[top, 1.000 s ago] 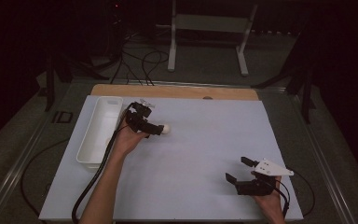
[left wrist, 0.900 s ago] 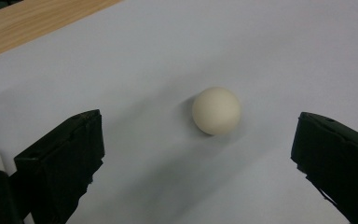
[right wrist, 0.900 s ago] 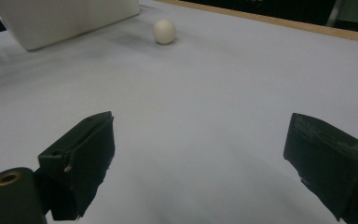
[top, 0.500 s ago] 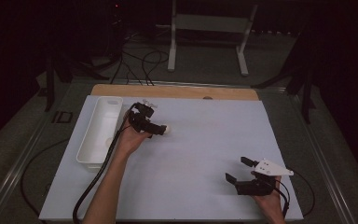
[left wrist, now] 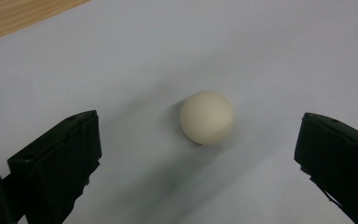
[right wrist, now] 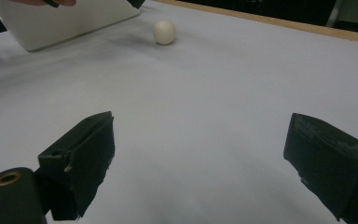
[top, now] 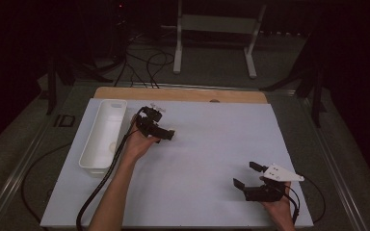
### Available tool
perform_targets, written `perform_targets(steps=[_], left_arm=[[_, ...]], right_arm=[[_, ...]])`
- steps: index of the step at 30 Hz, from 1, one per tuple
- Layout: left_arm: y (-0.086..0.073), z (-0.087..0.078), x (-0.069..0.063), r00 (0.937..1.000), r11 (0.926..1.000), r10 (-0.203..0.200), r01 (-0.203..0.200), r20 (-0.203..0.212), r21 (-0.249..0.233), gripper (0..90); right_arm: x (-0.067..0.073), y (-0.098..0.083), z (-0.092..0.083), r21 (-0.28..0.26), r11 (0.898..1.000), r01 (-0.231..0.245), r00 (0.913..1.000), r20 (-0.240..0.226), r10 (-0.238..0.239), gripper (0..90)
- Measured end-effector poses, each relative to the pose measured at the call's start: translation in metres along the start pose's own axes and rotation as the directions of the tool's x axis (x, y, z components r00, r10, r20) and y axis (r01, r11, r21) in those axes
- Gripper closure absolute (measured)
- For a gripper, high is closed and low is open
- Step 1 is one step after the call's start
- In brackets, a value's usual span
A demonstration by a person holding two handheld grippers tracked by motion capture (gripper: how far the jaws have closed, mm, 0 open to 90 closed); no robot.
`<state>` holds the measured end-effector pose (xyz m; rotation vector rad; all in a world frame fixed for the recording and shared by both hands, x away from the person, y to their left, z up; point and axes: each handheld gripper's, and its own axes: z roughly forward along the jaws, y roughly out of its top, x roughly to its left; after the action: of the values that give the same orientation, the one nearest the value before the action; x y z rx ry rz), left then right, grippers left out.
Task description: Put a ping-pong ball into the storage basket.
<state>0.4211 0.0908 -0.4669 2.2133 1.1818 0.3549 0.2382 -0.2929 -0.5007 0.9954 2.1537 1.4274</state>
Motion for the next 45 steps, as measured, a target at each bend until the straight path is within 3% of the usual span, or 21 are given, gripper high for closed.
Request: perform_targets(steps=[22, 45], left_arm=[[0.003, 0.014, -0.007, 0.9999, 0.9999, -0.007, 0.007, 0.013, -0.012, 1.5], [0.002, 0.03, -0.011, 0.9998, 0.9997, -0.019, 0.019, -0.002, 0.016, 5.3]], right_arm=[[0.0, 0.0, -0.001, -0.002, 1.0, -0.002, 1.0, -0.001, 0.002, 8.2], [-0.001, 0.0, -0.001, -0.004, 1.0, -0.005, 1.0, -0.002, 0.005, 8.2]])
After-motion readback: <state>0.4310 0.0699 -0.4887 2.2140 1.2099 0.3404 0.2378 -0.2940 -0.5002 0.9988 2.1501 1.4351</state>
